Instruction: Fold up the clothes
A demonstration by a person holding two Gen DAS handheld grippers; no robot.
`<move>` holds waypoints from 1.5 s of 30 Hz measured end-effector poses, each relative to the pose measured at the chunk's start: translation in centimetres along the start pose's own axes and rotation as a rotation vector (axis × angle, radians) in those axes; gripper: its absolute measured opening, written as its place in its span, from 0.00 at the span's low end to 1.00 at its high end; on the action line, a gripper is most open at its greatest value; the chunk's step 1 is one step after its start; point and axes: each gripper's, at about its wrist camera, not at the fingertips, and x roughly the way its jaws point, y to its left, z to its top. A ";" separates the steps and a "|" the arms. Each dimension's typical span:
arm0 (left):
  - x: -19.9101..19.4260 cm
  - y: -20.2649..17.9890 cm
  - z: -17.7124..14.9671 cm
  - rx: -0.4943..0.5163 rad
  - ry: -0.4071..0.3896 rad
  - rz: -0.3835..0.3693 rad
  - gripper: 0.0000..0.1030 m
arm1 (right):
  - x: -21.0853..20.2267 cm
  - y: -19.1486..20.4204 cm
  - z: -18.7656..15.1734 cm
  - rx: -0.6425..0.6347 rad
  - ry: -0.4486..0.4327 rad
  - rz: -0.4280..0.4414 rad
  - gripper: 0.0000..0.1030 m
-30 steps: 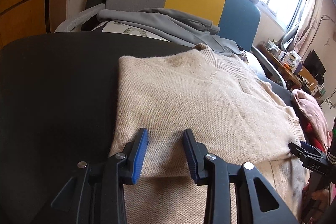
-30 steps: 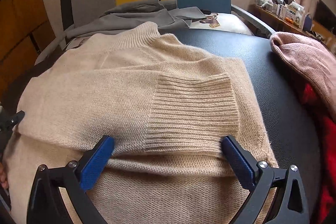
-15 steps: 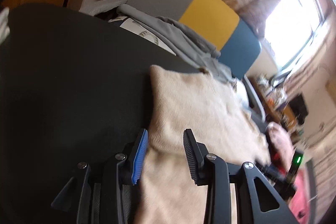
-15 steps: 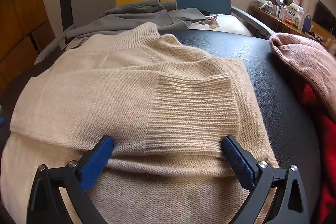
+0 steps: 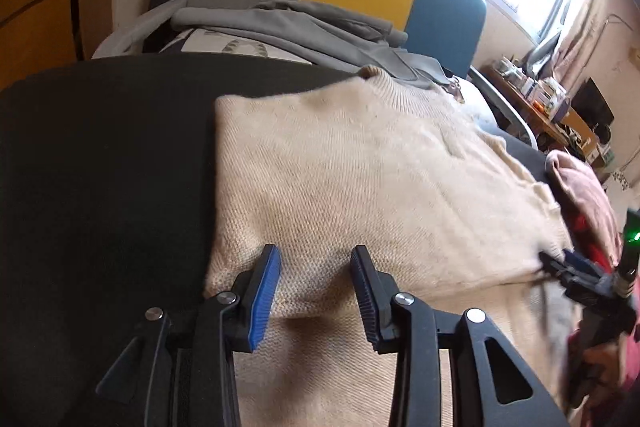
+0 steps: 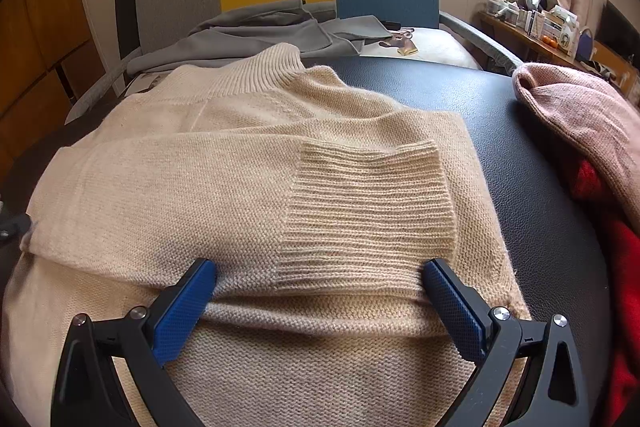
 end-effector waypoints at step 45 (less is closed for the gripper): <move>20.5 -4.0 23.5 0.078 0.407 -0.430 0.45 | 19.2 -5.4 22.6 0.321 0.314 0.749 0.88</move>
